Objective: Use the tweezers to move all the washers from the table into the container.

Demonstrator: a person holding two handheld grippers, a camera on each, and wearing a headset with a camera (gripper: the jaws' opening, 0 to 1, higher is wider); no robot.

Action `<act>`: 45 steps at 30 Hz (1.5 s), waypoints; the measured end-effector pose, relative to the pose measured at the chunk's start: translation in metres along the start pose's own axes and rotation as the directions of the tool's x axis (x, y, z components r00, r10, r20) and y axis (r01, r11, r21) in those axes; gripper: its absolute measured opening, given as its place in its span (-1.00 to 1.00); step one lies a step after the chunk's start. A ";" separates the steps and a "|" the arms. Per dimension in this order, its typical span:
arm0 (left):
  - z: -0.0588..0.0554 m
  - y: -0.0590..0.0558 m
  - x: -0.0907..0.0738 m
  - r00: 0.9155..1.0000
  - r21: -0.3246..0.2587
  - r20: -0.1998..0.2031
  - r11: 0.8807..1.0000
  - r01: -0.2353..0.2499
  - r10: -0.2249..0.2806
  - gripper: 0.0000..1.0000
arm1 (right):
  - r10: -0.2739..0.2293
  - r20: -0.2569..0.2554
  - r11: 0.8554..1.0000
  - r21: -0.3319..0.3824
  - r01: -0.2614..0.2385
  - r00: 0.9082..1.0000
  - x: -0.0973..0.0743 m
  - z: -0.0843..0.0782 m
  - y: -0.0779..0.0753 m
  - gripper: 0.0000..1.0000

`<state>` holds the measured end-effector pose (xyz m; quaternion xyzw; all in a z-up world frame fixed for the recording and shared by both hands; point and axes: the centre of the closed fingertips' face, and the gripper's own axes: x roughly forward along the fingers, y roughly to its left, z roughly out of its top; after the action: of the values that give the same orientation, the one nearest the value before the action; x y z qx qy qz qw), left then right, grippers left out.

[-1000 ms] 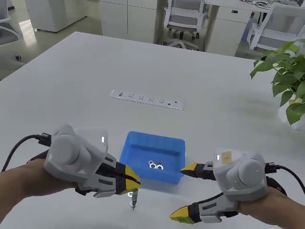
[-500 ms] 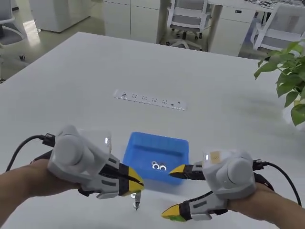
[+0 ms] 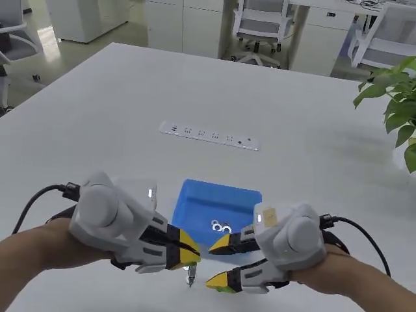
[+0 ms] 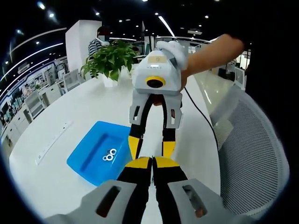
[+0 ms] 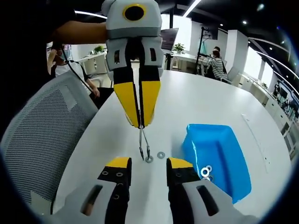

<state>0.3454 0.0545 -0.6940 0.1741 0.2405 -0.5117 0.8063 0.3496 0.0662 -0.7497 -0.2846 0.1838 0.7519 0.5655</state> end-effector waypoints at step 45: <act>-0.001 0.003 -0.001 1.000 -0.006 -0.002 1.000 -0.003 0.003 -0.88 | 0.086 -0.058 0.992 -0.088 -0.091 0.995 0.028 0.002 0.008 -0.82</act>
<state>0.3480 0.0570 -0.6938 0.1724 0.2424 -0.5095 0.8074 0.3361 0.0860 -0.7664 -0.3218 0.1772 0.7759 0.5128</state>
